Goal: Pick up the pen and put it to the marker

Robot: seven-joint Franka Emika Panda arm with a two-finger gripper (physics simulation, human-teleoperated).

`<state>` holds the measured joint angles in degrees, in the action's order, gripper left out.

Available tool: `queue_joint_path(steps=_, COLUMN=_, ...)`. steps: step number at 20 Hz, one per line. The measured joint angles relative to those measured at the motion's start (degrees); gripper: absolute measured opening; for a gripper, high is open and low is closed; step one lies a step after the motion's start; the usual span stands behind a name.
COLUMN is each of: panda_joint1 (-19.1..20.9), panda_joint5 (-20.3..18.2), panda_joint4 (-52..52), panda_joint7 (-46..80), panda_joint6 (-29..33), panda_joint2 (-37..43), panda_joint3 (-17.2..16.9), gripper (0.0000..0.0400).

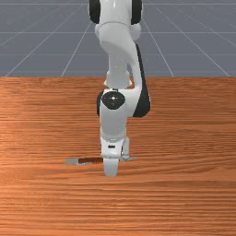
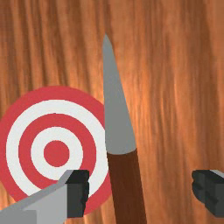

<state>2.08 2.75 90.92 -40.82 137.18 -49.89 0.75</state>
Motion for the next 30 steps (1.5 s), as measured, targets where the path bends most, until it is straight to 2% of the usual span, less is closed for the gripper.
queue_joint_path(steps=2, panda_joint1=0.09, panda_joint5=0.17, panda_joint4=3.31, panda_joint7=-0.06, panda_joint6=4.85, panda_joint2=1.22, panda_joint3=0.04, gripper=0.0181)
queue_joint_path(steps=3, panda_joint1=0.62, panda_joint5=-0.29, panda_joint4=3.23, panda_joint7=-0.55, panda_joint6=4.66, panda_joint2=1.29, panda_joint3=0.48, gripper=0.0114)
queue_joint_path(steps=4, panda_joint1=0.41, panda_joint5=-0.06, panda_joint4=3.2, panda_joint7=0.03, panda_joint6=4.66, panda_joint2=1.31, panda_joint3=-0.02, gripper=0.0095)
queue_joint_path(steps=7, panda_joint1=-0.8, panda_joint5=-0.56, panda_joint4=3.22, panda_joint7=3.48, panda_joint6=4.55, panda_joint2=1.32, panda_joint3=-0.64, gripper=0.0092)
queue_joint_path(steps=10, panda_joint1=-6.46, panda_joint5=-2.28, panda_joint4=2.2, panda_joint7=15.76, panda_joint6=3.67, panda_joint2=0.82, panda_joint3=-2.01, gripper=0.0094)
queue_joint_path(steps=13, panda_joint1=-10.13, panda_joint5=-1.54, panda_joint4=0.75, panda_joint7=17.43, panda_joint6=2.91, panda_joint2=0.13, panda_joint3=-1.0, gripper=0.0092)
queue_joint_path(steps=14, panda_joint1=-7.55, panda_joint5=-2.48, panda_joint4=3.13, panda_joint7=10.61, panda_joint6=4.61, panda_joint2=1.21, panda_joint3=2.5, gripper=0.0092)
queue_joint_path(steps=15, panda_joint1=-8.77, panda_joint5=0.13, panda_joint4=3.34, panda_joint7=9.9, panda_joint6=4.35, panda_joint2=1.45, panda_joint3=0.89, gripper=0.0094)
queue_joint_path(steps=18, panda_joint1=-5.31, panda_joint5=0.86, panda_joint4=4.49, panda_joint7=3.57, panda_joint6=4.93, panda_joint2=2.03, panda_joint3=1.42, gripper=0.0094)
queue_joint_path(steps=20, panda_joint1=-4.71, panda_joint5=0.24, panda_joint4=4.33, panda_joint7=5.19, panda_joint6=5.25, panda_joint2=1.75, panda_joint3=0.63, gripper=0.0092)
queue_joint_path(steps=21, panda_joint1=-6.3, panda_joint5=0.93, panda_joint4=3.67, panda_joint7=8.65, panda_joint6=4.63, panda_joint2=1.36, panda_joint3=-1.21, gripper=0.0091)
queue_joint_path(steps=22, panda_joint1=-6.27, panda_joint5=0.9, panda_joint4=3.87, panda_joint7=8.59, panda_joint6=4.4, panda_joint2=1.71, panda_joint3=-1.14, gripper=0.0092)
queue_joint_path(steps=23, panda_joint1=-5.36, panda_joint5=0.07, panda_joint4=6.54, panda_joint7=7.59, panda_joint6=8.14, panda_joint2=3.19, panda_joint3=-0.18, gripper=0.0093)
queue_joint_path(steps=24, panda_joint1=-6.17, panda_joint5=-0.92, panda_joint4=4.18, panda_joint7=10.93, panda_joint6=4.24, panda_joint2=2.54, panda_joint3=-0.64, gripper=0.0092)
queue_joint_path(steps=27, panda_joint1=-9.65, panda_joint5=-1.56, panda_joint4=2.74, panda_joint7=17.28, panda_joint6=3.36, panda_joint2=1.87, panda_joint3=-1.12, gripper=0.0095)
queue_joint_path(steps=29, panda_joint1=-10.49, panda_joint5=-0.99, panda_joint4=4.26, panda_joint7=16.21, panda_joint6=4.15, panda_joint2=2.66, panda_joint3=-0.43, gripper=0.0093)
queue_joint_path(steps=30, panda_joint1=-9.47, panda_joint5=-1.1, panda_joint4=5.54, panda_joint7=13.18, panda_joint6=4.97, panda_joint2=3.27, panda_joint3=0.9, gripper=0.0093)
